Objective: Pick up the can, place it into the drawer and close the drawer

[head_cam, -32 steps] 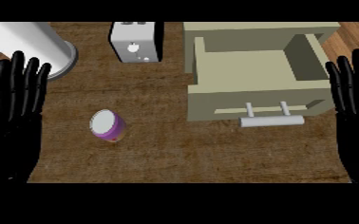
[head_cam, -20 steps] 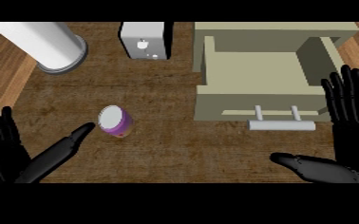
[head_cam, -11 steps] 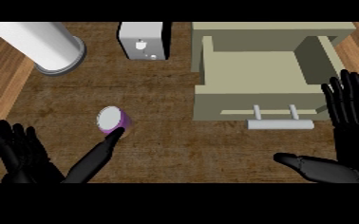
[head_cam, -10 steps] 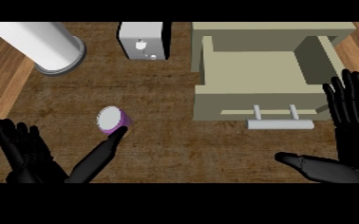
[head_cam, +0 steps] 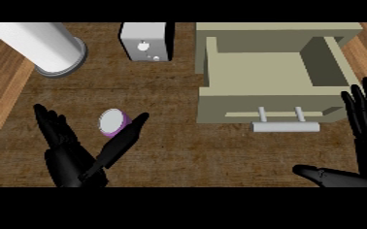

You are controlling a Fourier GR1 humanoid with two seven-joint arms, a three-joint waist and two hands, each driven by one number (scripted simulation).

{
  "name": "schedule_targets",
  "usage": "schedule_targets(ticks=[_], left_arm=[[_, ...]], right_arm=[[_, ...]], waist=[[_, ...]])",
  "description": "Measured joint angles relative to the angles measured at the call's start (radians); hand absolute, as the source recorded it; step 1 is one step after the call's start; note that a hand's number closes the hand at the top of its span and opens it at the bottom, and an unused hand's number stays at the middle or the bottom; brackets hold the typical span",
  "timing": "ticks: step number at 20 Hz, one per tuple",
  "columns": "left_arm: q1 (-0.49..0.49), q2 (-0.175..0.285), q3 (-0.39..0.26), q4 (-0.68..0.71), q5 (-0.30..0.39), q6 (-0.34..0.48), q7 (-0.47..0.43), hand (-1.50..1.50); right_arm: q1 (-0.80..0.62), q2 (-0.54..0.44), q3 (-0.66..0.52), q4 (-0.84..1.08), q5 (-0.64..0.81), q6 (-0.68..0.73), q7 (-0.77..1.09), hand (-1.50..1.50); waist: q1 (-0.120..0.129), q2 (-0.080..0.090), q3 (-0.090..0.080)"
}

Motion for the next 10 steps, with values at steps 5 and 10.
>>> schedule_targets(ticks=[5, 10], left_arm=[[0.001, 0.001, -0.016, 0.106, 0.058, 0.075, -0.042, -1.50], [0.002, 0.019, -0.053, 0.228, 0.150, 0.178, -0.115, -1.50]], right_arm=[[-0.001, 0.001, -0.020, 0.001, -0.011, 0.006, -0.005, -1.50], [0.009, -0.007, -0.040, -0.013, -0.025, 0.024, -0.005, -1.50]], waist=[[0.001, 0.000, -0.001], [0.000, 0.000, -0.001]])
